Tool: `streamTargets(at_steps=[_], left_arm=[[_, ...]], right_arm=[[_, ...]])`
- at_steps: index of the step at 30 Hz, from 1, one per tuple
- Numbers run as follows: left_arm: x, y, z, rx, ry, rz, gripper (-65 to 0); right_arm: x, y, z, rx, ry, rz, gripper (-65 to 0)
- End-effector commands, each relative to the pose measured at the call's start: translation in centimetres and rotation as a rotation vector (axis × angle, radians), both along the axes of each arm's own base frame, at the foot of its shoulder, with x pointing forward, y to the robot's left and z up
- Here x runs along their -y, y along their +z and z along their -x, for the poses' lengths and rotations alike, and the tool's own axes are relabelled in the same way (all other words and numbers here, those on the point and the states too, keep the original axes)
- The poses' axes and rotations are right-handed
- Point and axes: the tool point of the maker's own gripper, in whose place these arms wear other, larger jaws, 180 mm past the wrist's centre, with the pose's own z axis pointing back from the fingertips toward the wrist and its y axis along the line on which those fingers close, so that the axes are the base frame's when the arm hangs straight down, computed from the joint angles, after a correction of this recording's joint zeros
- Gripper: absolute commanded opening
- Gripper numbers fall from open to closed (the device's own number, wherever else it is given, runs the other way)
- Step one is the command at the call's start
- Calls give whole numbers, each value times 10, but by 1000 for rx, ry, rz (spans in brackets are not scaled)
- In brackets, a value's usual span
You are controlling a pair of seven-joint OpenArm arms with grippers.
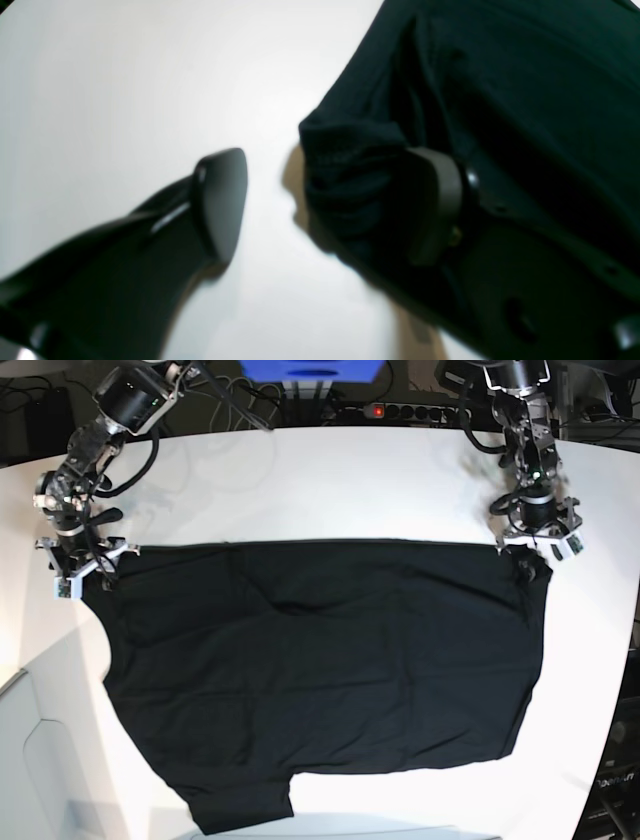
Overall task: Fold the T-shirt properly
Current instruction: 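Lower the held shoulder edge and open both grippers, then regrasp the shirt edge with both grippers and drag it toward the robot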
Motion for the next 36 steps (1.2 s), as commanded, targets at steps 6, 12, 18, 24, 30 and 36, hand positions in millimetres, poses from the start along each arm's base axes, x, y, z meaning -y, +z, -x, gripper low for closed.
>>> streamTargets(at_steps=[6, 12, 18, 24, 30, 36], left_arm=[[-4, 9, -6, 25, -3, -12, -472], [-4, 14, -14, 44, -1, -13, -650], [-6, 15, -13, 45, 2, -14, -649], [-4, 12, -4, 28, -5, -18, -649], [1, 19, 12, 25, -25, -35, -649], [10, 22, 42, -7, -57, -53, -649]], right_arm=[[2, 15, -10, 57, 18, 9, -331], [4, 14, -9, 49, 12, 9, -404], [8, 4, 6, 8, 18, 23, -574], [8, -10, 27, -43, 18, 22, -650], [16, -16, 46, -83, 19, 44, -650], [27, -24, 78, -145, 21, 79, -650]])
